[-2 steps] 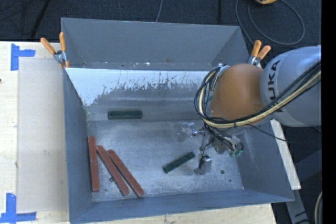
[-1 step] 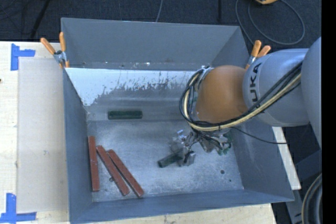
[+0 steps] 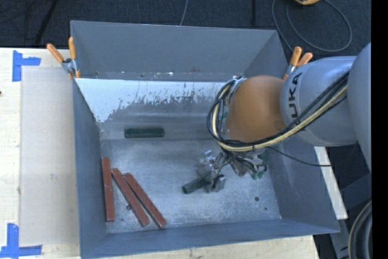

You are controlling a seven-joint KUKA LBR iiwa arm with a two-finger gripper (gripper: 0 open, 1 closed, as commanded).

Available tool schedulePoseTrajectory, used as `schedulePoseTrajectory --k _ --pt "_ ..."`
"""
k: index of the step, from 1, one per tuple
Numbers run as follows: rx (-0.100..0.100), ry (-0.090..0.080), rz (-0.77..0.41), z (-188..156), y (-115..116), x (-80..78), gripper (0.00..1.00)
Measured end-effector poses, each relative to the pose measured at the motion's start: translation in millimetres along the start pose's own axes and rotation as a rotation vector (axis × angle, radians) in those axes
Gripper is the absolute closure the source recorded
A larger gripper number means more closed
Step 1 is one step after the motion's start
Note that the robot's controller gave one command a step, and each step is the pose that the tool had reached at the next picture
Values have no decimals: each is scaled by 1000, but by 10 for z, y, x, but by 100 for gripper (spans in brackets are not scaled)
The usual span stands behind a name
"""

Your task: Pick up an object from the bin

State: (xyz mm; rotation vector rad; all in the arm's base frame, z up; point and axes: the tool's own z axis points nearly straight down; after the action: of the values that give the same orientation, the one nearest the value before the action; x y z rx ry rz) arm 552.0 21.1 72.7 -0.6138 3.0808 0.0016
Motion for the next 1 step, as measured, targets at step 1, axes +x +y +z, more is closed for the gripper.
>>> schedulePoseTrajectory --k 1 --pt "0 0 -77 -833 -169 -695 100"
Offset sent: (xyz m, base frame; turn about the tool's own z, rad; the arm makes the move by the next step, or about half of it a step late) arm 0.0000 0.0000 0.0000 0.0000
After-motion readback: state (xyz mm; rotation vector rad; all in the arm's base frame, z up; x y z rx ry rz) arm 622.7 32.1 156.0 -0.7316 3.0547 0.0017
